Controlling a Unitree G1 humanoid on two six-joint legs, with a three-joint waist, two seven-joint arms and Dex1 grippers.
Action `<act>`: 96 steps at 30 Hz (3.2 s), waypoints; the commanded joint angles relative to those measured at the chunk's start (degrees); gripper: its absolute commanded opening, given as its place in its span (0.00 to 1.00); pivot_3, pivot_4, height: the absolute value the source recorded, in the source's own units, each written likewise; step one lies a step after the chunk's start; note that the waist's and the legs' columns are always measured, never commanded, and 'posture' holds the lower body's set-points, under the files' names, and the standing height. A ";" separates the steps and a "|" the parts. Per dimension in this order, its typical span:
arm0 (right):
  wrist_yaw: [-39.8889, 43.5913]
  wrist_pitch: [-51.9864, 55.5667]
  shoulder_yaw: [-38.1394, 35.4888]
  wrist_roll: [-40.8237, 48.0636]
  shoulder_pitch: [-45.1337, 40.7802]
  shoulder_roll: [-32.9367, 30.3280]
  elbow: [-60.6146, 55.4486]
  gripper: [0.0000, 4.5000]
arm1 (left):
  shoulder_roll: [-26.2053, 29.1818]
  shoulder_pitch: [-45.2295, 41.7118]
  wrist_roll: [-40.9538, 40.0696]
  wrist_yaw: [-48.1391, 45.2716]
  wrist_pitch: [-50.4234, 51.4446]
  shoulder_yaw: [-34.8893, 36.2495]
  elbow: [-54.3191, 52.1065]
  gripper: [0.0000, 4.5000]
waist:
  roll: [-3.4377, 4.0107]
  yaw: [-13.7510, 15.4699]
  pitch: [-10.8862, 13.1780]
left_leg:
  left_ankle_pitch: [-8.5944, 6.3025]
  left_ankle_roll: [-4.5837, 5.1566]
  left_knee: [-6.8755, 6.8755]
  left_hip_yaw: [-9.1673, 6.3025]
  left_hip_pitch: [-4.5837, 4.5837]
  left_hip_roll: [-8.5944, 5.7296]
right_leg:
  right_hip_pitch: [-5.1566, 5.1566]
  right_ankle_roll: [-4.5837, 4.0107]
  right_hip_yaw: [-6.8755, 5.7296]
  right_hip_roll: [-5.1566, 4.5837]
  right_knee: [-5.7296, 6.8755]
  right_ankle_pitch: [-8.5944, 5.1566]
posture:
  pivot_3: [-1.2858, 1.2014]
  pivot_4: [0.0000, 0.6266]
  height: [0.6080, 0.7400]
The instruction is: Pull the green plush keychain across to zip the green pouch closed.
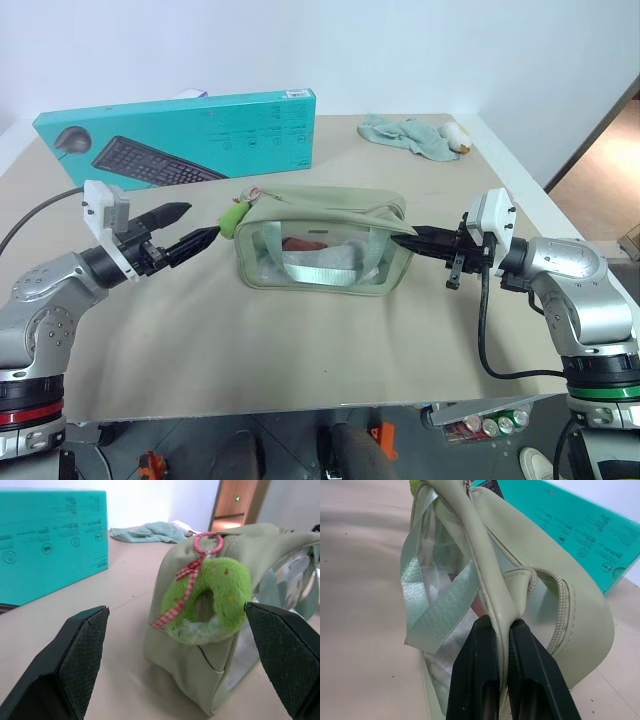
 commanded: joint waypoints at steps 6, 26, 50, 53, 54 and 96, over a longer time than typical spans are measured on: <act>-0.18 -0.38 -0.47 -0.38 -0.84 -0.81 -0.79 0.02 | -1.27 -1.99 -0.91 -0.53 -0.06 -1.78 -1.87 1.00 | 0.00 -0.02 0.00 | 0.00 0.00 0.00 -0.01 0.01 0.02 | 0.01 0.00 0.01 0.02 0.00 0.00 | 0.52 0.24 1.00; -0.63 -0.36 -0.79 -1.35 -0.48 -1.01 -0.22 0.00 | -4.58 -6.59 4.07 1.26 -4.45 -4.30 5.03 0.44 | 0.00 0.02 0.00 | 0.00 0.00 0.03 -0.03 0.06 -0.01 | 0.10 0.00 -0.01 0.01 0.00 0.00 | 0.52 0.24 1.00; -0.74 0.22 -0.36 -1.49 -1.47 -1.77 0.59 0.00 | -4.92 -22.70 3.71 -9.85 -2.92 -13.32 1.76 0.02 | -0.02 0.02 0.01 | 0.00 0.00 0.11 -0.09 0.10 -0.14 | 0.25 0.06 -0.05 -0.07 -0.02 0.00 | 0.52 0.24 1.00; -0.91 0.23 -0.31 -1.60 -1.56 -1.65 0.62 0.00 | -5.59 -24.98 4.20 -12.32 -3.27 -15.25 3.32 0.02 | -0.02 0.02 0.01 | 0.00 0.00 0.11 -0.10 0.11 -0.14 | 0.26 0.06 -0.06 -0.06 -0.02 0.00 | 0.52 0.24 1.00; -0.99 0.24 -0.32 -1.62 -1.52 -1.62 0.56 0.00 | -5.74 -25.48 4.36 -12.97 -3.28 -15.80 3.73 0.02 | -0.02 0.02 0.01 | 0.00 0.00 0.11 -0.11 0.11 -0.14 | 0.26 0.06 -0.07 -0.05 -0.02 0.00 | 0.52 0.24 1.00; -1.15 -0.38 0.43 -1.64 -2.36 -1.64 1.42 0.00 | -0.42 -11.79 6.94 -8.63 -0.62 -7.04 1.60 0.99 | -0.05 0.01 0.04 | 0.00 0.01 0.13 -0.11 0.13 -0.11 | 0.26 0.09 -0.06 -0.09 -0.01 -0.03 | 0.52 0.24 1.00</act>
